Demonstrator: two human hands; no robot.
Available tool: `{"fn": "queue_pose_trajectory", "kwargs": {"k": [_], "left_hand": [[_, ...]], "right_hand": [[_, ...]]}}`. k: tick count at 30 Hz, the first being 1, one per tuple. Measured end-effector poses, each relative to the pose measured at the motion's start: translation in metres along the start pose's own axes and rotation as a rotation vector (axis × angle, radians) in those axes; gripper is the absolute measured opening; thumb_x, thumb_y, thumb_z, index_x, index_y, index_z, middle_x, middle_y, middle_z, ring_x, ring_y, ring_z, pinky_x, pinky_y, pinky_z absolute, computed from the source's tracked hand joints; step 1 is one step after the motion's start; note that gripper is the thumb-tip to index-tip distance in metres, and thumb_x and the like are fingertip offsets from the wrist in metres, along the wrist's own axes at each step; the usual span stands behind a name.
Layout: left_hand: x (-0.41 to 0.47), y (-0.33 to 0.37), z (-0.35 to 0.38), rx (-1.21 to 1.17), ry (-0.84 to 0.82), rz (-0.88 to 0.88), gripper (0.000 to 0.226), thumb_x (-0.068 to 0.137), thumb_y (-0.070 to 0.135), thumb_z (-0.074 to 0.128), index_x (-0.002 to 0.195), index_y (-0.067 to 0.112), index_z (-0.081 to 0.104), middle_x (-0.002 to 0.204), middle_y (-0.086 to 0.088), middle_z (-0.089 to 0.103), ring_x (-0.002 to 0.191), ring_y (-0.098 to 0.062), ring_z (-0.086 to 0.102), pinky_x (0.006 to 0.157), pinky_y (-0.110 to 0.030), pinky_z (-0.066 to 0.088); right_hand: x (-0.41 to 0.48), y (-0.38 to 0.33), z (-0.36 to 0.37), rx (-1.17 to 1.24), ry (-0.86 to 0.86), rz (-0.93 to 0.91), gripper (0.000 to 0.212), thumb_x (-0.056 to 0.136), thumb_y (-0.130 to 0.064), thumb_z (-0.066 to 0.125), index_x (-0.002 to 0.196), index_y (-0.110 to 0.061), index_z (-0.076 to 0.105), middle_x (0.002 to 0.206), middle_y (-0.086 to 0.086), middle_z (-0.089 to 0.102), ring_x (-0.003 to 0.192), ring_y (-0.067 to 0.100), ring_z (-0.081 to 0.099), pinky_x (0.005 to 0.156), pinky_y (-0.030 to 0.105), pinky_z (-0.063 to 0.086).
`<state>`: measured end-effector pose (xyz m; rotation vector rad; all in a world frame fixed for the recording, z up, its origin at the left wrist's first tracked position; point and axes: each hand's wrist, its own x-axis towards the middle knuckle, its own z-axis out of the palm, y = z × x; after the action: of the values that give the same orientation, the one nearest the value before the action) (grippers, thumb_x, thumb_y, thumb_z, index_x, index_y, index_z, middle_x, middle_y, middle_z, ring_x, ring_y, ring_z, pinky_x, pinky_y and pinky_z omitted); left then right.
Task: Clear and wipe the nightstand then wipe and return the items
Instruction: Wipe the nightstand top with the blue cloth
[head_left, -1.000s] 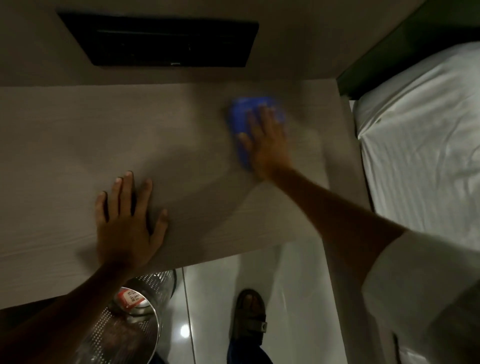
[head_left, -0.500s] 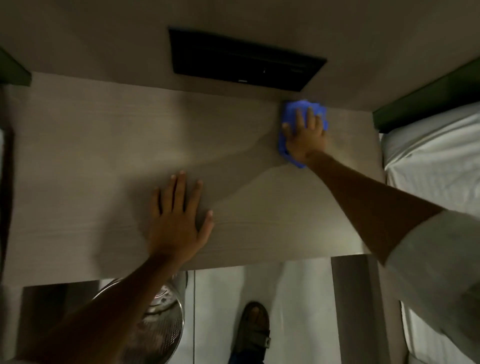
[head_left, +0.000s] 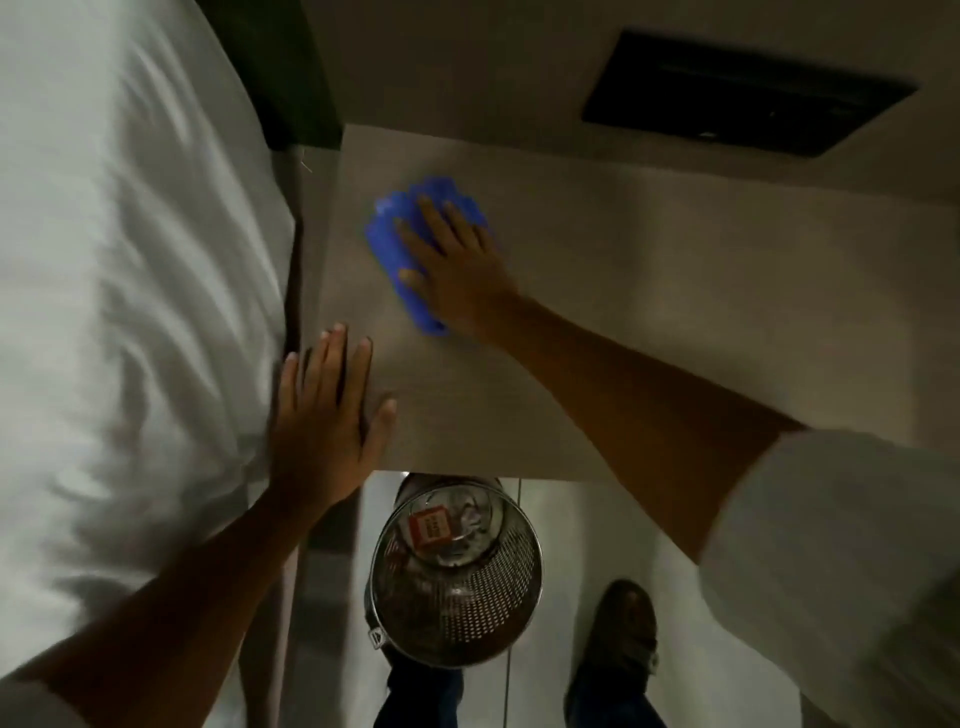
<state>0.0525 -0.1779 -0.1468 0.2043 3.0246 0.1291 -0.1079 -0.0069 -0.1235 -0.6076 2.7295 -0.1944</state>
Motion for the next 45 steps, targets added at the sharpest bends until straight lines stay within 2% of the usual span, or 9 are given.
{"fn": "queue_pose_trajectory", "kwargs": {"k": [4, 10, 17, 22, 26, 30, 35, 41, 45], "left_hand": [[-0.002, 0.000, 0.004, -0.024, 0.041, 0.029, 0.070, 0.099, 0.052, 0.035, 0.152, 0.008, 0.029, 0.158, -0.022, 0.029, 0.147, -0.035, 0.027, 0.121, -0.049, 0.017], [-0.002, 0.000, 0.008, -0.083, 0.035, -0.004, 0.070, 0.099, 0.055, 0.033, 0.153, 0.011, 0.026, 0.160, -0.020, 0.023, 0.148, -0.034, 0.023, 0.120, -0.051, 0.023], [-0.021, 0.003, 0.007, -0.167, 0.118, -0.198, 0.061, 0.102, 0.041, 0.031, 0.149, 0.003, 0.030, 0.157, -0.024, 0.029, 0.146, -0.036, 0.027, 0.121, -0.051, 0.020], [-0.040, 0.002, 0.012, -0.178, 0.160, -0.235, 0.054, 0.104, 0.029, 0.027, 0.145, -0.005, 0.035, 0.153, -0.027, 0.035, 0.146, -0.037, 0.028, 0.121, -0.049, 0.022], [-0.039, 0.013, 0.004, -0.153, 0.114, -0.159, 0.056, 0.103, 0.034, 0.030, 0.150, 0.003, 0.029, 0.159, -0.021, 0.027, 0.149, -0.033, 0.022, 0.122, -0.051, 0.018], [-0.034, 0.039, 0.006, -0.149, 0.007, 0.071, 0.062, 0.102, 0.045, 0.026, 0.153, 0.010, 0.023, 0.160, -0.022, 0.022, 0.150, -0.035, 0.019, 0.121, -0.054, 0.018], [-0.035, 0.037, 0.013, -0.097, -0.034, 0.064, 0.065, 0.101, 0.049, 0.025, 0.154, 0.012, 0.019, 0.161, -0.022, 0.018, 0.151, -0.035, 0.014, 0.122, -0.053, 0.013], [-0.039, 0.044, -0.018, -0.178, -0.112, 0.007, 0.064, 0.100, 0.051, 0.029, 0.153, 0.017, 0.021, 0.162, -0.019, 0.017, 0.151, -0.034, 0.014, 0.121, -0.052, 0.012], [-0.060, 0.055, -0.080, -0.275, 0.031, -0.074, 0.051, 0.100, 0.038, 0.041, 0.146, 0.015, 0.037, 0.155, -0.015, 0.037, 0.146, -0.029, 0.028, 0.119, -0.048, 0.021]], "right_hand": [[-0.086, 0.101, 0.025, -0.030, 0.097, 0.356, 0.070, 0.097, -0.054, 0.007, 0.138, -0.011, 0.045, 0.143, 0.025, 0.043, 0.130, 0.045, 0.043, 0.103, 0.058, 0.039], [-0.134, 0.160, -0.001, 0.215, 0.156, 1.019, 0.059, 0.098, -0.049, 0.025, 0.150, -0.023, 0.013, 0.160, 0.015, 0.004, 0.145, 0.040, 0.007, 0.116, 0.051, 0.005], [-0.046, -0.014, 0.018, 0.155, 0.044, 0.337, 0.056, 0.099, -0.044, 0.029, 0.149, -0.029, 0.009, 0.161, 0.010, -0.002, 0.146, 0.035, -0.003, 0.116, 0.052, 0.005], [-0.096, -0.087, 0.058, 0.080, 0.034, -0.047, 0.056, 0.096, -0.046, 0.033, 0.148, -0.029, 0.019, 0.160, 0.011, 0.012, 0.146, 0.035, 0.006, 0.116, 0.053, 0.011], [-0.175, -0.039, 0.071, 0.095, 0.045, 0.060, 0.056, 0.097, -0.047, 0.025, 0.148, -0.029, 0.014, 0.160, 0.010, 0.007, 0.146, 0.033, 0.004, 0.116, 0.051, 0.011], [-0.248, 0.063, 0.061, 0.089, 0.062, 0.394, 0.059, 0.097, -0.051, 0.018, 0.149, -0.029, -0.001, 0.160, 0.011, -0.004, 0.146, 0.032, -0.003, 0.118, 0.054, 0.009], [-0.276, 0.103, 0.044, 0.190, 0.079, 0.774, 0.069, 0.090, -0.061, 0.016, 0.150, -0.028, 0.007, 0.160, 0.014, 0.002, 0.146, 0.037, 0.002, 0.115, 0.060, 0.015], [-0.252, 0.021, 0.045, 0.038, -0.138, 0.339, 0.121, 0.068, -0.070, 0.062, 0.148, -0.021, -0.014, 0.156, 0.022, -0.016, 0.142, 0.046, -0.010, 0.110, 0.057, -0.002], [-0.246, 0.010, 0.021, -0.025, -0.179, 0.292, 0.086, 0.087, -0.027, 0.060, 0.150, -0.017, 0.001, 0.158, 0.023, 0.001, 0.142, 0.046, 0.009, 0.114, 0.057, 0.017]]}}
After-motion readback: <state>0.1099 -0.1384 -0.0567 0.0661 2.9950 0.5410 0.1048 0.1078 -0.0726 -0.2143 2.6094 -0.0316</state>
